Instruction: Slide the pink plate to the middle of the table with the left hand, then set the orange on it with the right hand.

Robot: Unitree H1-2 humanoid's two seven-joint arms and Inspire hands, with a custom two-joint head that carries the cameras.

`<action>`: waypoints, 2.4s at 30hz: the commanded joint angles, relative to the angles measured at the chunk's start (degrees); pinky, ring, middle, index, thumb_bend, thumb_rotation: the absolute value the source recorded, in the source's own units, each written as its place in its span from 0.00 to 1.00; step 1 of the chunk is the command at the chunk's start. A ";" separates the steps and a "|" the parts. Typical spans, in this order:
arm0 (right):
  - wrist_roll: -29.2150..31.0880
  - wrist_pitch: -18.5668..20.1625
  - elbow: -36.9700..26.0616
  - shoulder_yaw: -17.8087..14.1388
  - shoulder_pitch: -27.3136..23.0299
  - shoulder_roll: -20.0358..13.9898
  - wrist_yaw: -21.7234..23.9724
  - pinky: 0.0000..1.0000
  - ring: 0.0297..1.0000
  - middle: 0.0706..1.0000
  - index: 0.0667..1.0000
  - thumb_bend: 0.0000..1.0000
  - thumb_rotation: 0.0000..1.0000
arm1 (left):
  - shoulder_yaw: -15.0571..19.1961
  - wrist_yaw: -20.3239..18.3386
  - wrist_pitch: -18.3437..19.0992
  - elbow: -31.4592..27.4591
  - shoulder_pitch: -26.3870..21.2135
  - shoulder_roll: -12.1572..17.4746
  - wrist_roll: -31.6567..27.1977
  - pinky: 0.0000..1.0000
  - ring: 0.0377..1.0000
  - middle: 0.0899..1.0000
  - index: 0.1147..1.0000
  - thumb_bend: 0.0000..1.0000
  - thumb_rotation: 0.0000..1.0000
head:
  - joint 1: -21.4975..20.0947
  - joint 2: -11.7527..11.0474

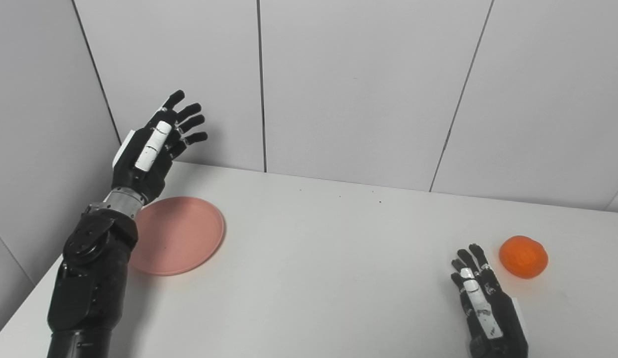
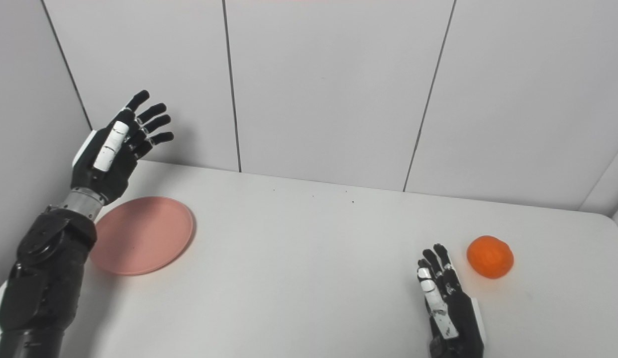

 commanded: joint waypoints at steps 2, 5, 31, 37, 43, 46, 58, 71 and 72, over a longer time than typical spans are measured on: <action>0.94 2.51 0.78 -0.34 0.97 -0.36 0.11 0.98 0.93 0.92 0.95 0.65 0.55 | 1.39 0.18 -4.77 2.36 -2.53 2.12 0.42 0.72 0.86 0.85 0.92 0.85 0.61 | -0.09 0.14; 1.21 2.38 0.97 -0.30 0.89 -0.58 0.41 0.98 0.93 0.91 0.94 0.66 0.55 | 2.07 -0.12 -6.45 5.15 -2.32 2.76 0.32 0.76 0.88 0.86 0.90 0.84 0.58 | -0.13 0.14; 5.62 -0.50 6.85 -3.66 -0.56 -2.93 4.46 0.99 0.95 0.92 0.95 0.74 0.50 | 4.45 4.54 -14.22 15.63 -0.99 3.60 3.59 0.82 0.83 0.82 0.85 0.87 0.51 | 8.13 -2.85; 5.72 -1.96 8.89 -4.43 -1.25 -2.88 4.46 0.99 0.94 0.91 0.94 0.75 0.48 | 4.80 4.74 -15.42 18.16 -0.84 4.34 3.59 0.78 0.80 0.81 0.86 0.81 0.48 | 7.44 -2.91; 6.48 -1.94 9.18 -4.29 -1.47 -2.67 5.31 1.00 0.95 0.92 0.95 0.72 0.48 | 5.86 3.99 -17.39 22.70 -2.11 5.06 2.48 0.82 0.82 0.79 0.85 0.92 0.48 | 6.81 -2.80; 7.14 -2.14 9.36 -4.57 -1.54 -2.39 5.46 1.00 0.95 0.93 0.95 0.72 0.46 | 5.79 3.96 -18.70 24.56 -2.30 5.49 3.18 0.81 0.82 0.77 0.84 0.98 0.50 | 6.67 -2.79; 7.36 -1.47 8.78 -4.84 -1.49 -1.82 4.93 0.99 0.94 0.92 0.95 0.73 0.42 | 6.44 1.64 -23.57 39.60 -5.20 8.95 2.01 0.69 0.70 0.70 0.78 1.00 0.45 | 5.96 -2.80; 7.60 0.31 7.13 -4.11 -1.23 -1.41 3.62 1.00 0.96 0.93 0.95 0.67 0.39 | 5.29 -5.53 -29.65 52.20 -6.47 11.09 1.56 0.65 0.70 0.71 0.85 0.88 0.51 | 4.99 -2.71; 7.28 0.31 7.05 -3.95 -1.18 -1.47 3.48 1.00 0.96 0.93 0.95 0.67 0.40 | 5.30 -6.39 -29.41 52.31 -6.30 11.02 1.26 0.65 0.71 0.71 0.85 0.87 0.51 | 4.84 -2.69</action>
